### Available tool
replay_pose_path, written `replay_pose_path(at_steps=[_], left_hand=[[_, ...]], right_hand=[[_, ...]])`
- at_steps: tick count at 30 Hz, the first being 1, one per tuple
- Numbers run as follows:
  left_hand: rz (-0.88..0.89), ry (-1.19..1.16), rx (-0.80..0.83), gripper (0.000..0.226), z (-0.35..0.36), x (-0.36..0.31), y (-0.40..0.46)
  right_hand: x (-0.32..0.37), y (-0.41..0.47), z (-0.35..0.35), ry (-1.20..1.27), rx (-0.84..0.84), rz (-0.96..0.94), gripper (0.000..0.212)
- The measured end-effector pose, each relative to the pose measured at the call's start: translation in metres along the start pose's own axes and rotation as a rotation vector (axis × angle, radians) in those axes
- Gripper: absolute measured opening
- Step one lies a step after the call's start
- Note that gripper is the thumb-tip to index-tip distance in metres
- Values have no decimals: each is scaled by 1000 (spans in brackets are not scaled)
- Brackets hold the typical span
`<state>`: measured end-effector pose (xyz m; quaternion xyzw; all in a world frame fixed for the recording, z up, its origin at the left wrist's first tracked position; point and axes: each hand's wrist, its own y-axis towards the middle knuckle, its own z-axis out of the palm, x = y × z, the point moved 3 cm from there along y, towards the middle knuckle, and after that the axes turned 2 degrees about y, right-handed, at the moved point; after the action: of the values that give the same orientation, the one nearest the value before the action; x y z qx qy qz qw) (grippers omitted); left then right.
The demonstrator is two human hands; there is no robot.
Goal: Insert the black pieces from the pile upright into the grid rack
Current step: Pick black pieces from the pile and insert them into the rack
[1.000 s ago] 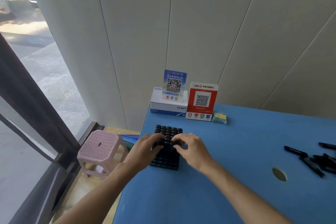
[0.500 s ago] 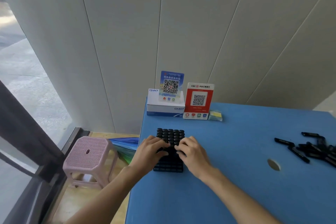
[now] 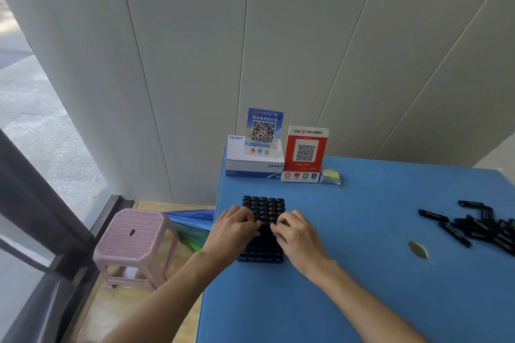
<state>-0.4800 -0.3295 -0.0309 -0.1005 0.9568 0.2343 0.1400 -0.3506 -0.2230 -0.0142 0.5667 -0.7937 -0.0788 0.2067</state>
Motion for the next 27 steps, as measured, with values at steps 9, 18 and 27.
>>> replay_pose_path(at_steps=[9,18,27], left_hand=[[-17,29,-38,27,-1,0,-8],[-34,23,-55,25,1,-1,-7],[-30,54,-50,30,-3,-5,-13]], right_hand=[[5,1,-6,-83,65,-5,22],[10,-4,-4,-137,129,27,31],[15,-8,-7,-63,182,115,47]])
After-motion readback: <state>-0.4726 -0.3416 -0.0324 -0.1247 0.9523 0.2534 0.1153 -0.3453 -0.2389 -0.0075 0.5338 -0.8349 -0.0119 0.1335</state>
